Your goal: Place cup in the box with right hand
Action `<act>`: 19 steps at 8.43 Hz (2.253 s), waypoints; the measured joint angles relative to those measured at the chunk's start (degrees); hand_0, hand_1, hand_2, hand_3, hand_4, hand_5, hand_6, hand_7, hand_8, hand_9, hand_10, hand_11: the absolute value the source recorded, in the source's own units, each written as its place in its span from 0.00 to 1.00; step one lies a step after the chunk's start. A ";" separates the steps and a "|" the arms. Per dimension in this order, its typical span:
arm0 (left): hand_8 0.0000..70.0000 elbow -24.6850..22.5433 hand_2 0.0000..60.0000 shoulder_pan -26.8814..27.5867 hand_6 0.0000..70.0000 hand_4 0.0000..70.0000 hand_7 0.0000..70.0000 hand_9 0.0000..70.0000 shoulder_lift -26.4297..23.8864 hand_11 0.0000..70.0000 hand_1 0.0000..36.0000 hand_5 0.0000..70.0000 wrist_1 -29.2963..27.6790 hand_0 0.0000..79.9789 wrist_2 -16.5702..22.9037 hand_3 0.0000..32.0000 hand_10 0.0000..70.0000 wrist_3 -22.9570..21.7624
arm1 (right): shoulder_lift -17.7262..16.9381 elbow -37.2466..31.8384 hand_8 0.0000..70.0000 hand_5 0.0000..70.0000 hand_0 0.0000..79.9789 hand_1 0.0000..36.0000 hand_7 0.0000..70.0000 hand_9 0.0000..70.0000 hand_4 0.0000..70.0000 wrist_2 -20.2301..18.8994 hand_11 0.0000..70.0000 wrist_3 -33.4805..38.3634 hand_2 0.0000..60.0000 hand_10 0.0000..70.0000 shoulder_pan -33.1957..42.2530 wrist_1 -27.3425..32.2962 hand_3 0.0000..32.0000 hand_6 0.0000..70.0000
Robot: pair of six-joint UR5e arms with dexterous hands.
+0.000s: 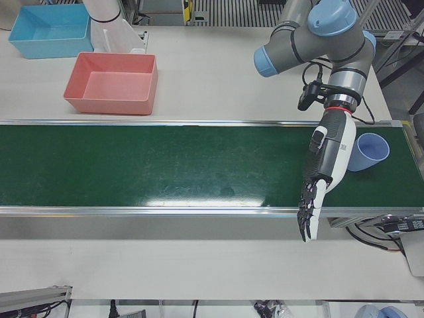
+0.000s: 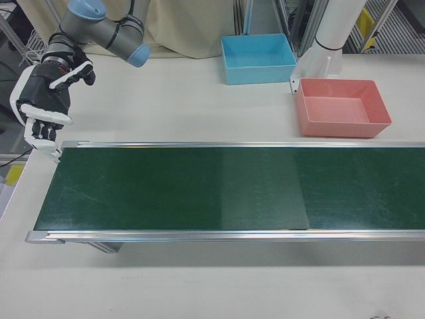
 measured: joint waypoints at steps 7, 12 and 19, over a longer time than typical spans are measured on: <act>0.00 0.00 0.00 0.00 0.00 0.00 0.00 0.00 -0.02 0.00 0.00 0.00 -0.06 0.00 0.02 0.00 0.00 0.00 | 0.00 0.00 0.22 0.08 0.64 0.20 0.58 0.38 0.51 0.00 0.27 0.01 0.00 0.18 0.00 0.06 0.00 0.16; 0.00 0.03 0.00 0.00 0.00 0.00 0.00 0.00 -0.01 0.00 0.00 0.00 -0.06 0.00 0.05 0.00 0.00 0.00 | 0.00 0.02 0.19 0.09 0.65 0.25 0.53 0.32 0.37 -0.08 0.20 -0.02 0.00 0.12 0.12 0.22 0.00 0.15; 0.00 -0.03 0.00 -0.02 0.00 0.00 0.00 0.00 0.00 0.00 0.00 0.00 -0.11 0.00 0.02 0.00 0.00 0.00 | -3.00 6.43 0.18 0.09 0.65 0.25 0.56 0.32 0.42 -0.58 0.19 -0.11 0.00 0.12 2.16 0.68 0.00 0.15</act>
